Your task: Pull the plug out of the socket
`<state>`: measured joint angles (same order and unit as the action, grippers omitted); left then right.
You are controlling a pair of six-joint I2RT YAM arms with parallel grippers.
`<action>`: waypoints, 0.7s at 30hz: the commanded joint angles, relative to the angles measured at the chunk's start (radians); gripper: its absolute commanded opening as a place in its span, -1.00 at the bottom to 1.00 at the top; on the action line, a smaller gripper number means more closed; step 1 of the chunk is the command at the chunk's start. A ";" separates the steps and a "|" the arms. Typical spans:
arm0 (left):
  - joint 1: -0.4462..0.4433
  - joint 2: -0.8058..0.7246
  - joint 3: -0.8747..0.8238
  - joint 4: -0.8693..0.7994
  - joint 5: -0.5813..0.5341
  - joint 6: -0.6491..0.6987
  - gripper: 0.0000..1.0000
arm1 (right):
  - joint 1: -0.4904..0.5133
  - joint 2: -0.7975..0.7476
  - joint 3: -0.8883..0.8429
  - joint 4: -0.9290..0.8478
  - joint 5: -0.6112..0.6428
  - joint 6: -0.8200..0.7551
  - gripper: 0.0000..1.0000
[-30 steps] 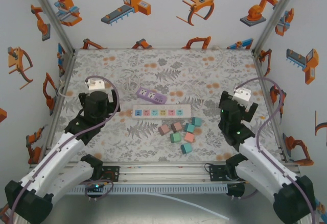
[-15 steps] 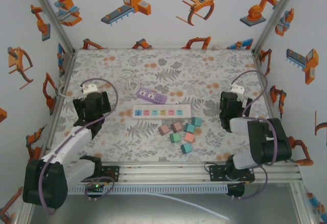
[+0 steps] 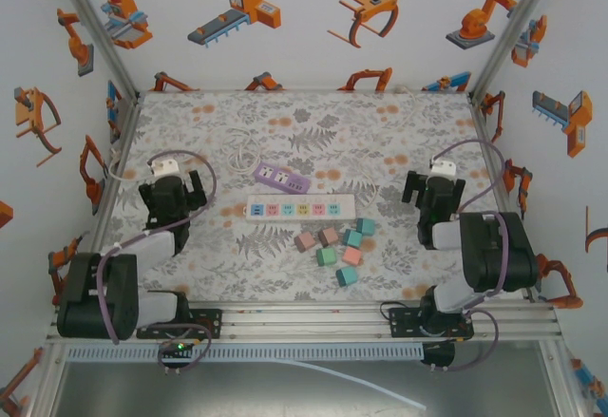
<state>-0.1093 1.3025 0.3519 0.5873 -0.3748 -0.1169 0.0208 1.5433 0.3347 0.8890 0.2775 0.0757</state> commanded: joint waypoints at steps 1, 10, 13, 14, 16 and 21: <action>0.017 0.054 0.043 0.095 0.069 0.053 0.94 | -0.005 0.002 0.021 0.043 0.005 0.012 0.98; 0.066 0.244 0.032 0.306 0.147 0.045 0.94 | -0.005 0.001 0.021 0.042 0.003 0.013 0.98; 0.066 0.237 0.041 0.268 0.139 0.042 0.94 | -0.005 0.001 0.021 0.042 0.003 0.012 0.98; 0.066 0.244 0.039 0.294 0.139 0.042 0.94 | -0.005 0.001 0.021 0.042 0.003 0.013 0.98; 0.067 0.238 0.041 0.274 0.136 0.041 0.94 | -0.005 0.001 0.021 0.042 0.003 0.012 0.98; 0.062 0.237 0.037 0.282 0.133 0.044 0.94 | -0.005 0.001 0.021 0.041 0.001 0.011 0.98</action>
<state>-0.0460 1.5478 0.3737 0.8406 -0.2485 -0.0879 0.0208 1.5433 0.3359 0.8883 0.2771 0.0776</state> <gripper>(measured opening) 0.971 0.992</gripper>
